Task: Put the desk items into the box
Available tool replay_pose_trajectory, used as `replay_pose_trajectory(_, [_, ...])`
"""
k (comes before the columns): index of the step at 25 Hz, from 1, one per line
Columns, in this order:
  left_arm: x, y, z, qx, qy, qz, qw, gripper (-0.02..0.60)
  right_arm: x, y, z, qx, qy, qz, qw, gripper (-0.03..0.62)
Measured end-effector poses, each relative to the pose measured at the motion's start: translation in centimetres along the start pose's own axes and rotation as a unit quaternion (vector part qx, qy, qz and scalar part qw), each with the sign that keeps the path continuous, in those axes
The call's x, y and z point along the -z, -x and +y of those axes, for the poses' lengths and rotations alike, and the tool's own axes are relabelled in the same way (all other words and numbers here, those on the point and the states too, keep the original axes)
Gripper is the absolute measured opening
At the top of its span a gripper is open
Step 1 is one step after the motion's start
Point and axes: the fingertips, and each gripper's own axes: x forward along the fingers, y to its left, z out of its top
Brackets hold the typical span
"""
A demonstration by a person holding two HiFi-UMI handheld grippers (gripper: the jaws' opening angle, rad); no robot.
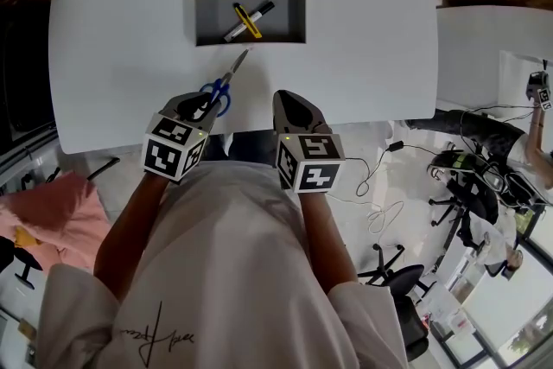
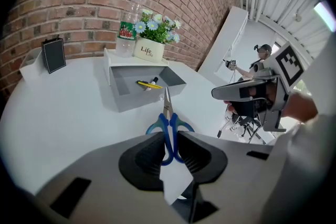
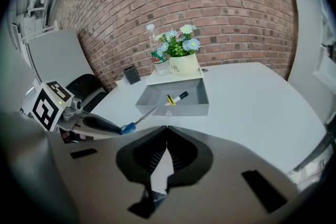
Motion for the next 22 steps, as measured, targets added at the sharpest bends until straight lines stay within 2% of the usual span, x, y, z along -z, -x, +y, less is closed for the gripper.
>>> replay_pose_trajectory(16, [-2.2, 0.2, 0.8, 0.009, -0.021, -0.008, 0.9997, 0.081, -1.7, 0.7, -2.3, 0.008, 0.046, 0.007, 0.999, 0.026])
replay_pose_trajectory(22, [-2.9, 0.3, 1.1, 0.007, -0.027, -0.009, 0.9996, 0.081, -2.5, 0.4, -2.3, 0.005, 0.048, 0.001, 0.999, 0.026])
